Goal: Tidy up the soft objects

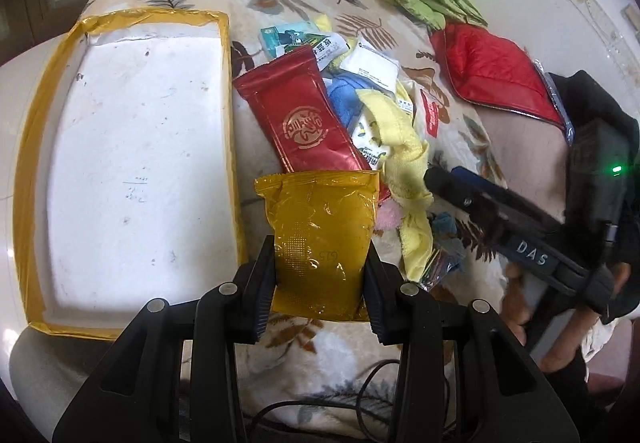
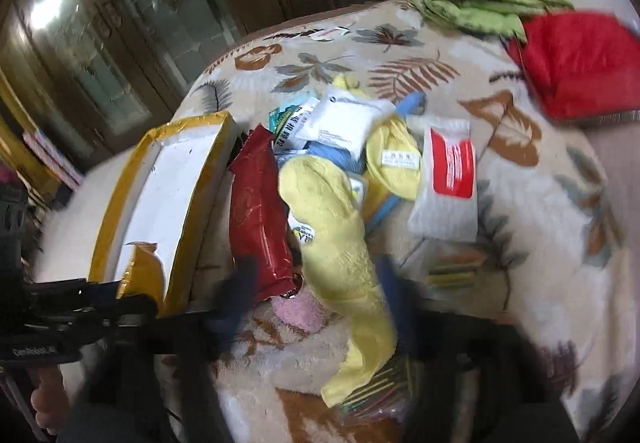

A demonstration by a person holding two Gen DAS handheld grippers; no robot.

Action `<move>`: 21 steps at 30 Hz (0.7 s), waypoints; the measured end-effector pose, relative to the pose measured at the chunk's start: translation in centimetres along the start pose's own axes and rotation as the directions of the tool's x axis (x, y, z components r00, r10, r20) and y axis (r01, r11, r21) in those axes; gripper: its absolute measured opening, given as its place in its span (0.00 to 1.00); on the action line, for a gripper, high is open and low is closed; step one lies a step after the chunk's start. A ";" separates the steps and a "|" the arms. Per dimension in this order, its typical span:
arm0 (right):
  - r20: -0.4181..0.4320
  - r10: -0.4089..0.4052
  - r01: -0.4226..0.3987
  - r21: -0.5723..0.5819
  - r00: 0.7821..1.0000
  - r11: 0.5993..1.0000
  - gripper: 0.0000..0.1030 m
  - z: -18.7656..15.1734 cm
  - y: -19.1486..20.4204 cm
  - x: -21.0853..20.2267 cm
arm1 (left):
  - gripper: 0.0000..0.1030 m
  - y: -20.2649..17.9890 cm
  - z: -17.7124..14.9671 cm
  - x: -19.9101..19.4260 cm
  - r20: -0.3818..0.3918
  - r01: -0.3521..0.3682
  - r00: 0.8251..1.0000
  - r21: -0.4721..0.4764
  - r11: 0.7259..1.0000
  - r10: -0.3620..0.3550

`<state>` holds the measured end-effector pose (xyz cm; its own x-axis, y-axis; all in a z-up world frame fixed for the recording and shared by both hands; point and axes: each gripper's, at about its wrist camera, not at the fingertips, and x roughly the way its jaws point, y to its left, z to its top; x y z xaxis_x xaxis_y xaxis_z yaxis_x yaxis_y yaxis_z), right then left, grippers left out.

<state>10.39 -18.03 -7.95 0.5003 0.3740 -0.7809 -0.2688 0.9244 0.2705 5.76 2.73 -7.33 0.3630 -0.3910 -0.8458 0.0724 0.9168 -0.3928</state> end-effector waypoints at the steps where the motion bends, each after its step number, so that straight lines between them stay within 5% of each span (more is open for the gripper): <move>1: -0.012 -0.017 0.017 0.000 1.000 1.000 0.66 -0.2 -0.2 0.5 | 0.37 0.2 -0.1 -0.2 0.000 0.001 1.000 -0.001 1.000 -0.001; 6: -0.051 -0.042 0.043 0.011 0.998 0.999 0.66 -0.6 -0.6 2.3 | 0.37 0.5 0.2 -0.2 0.006 0.006 1.000 -0.013 1.000 -0.006; 11: -0.042 -0.044 0.044 0.003 0.998 0.999 0.56 -0.5 -0.5 2.5 | 0.37 0.6 0.3 0.1 0.004 0.005 1.000 -0.017 1.000 -0.005; 14: -0.047 -0.037 0.036 -0.017 0.998 0.999 0.42 -0.5 -0.2 2.6 | 0.37 0.6 0.1 0.5 -0.004 0.000 1.000 -0.015 1.000 0.000; 21: -0.047 -0.061 0.059 -0.044 0.997 0.997 0.32 -0.6 0.0 3.1 | 0.37 0.2 0.0 0.9 -0.012 -0.006 1.000 -0.008 1.000 0.006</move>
<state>11.44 -16.94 -10.76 0.4769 0.3133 -0.8212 -0.2753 0.9406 0.1989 6.08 2.59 -8.18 0.3524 -0.3865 -0.8523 0.0626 0.9184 -0.3906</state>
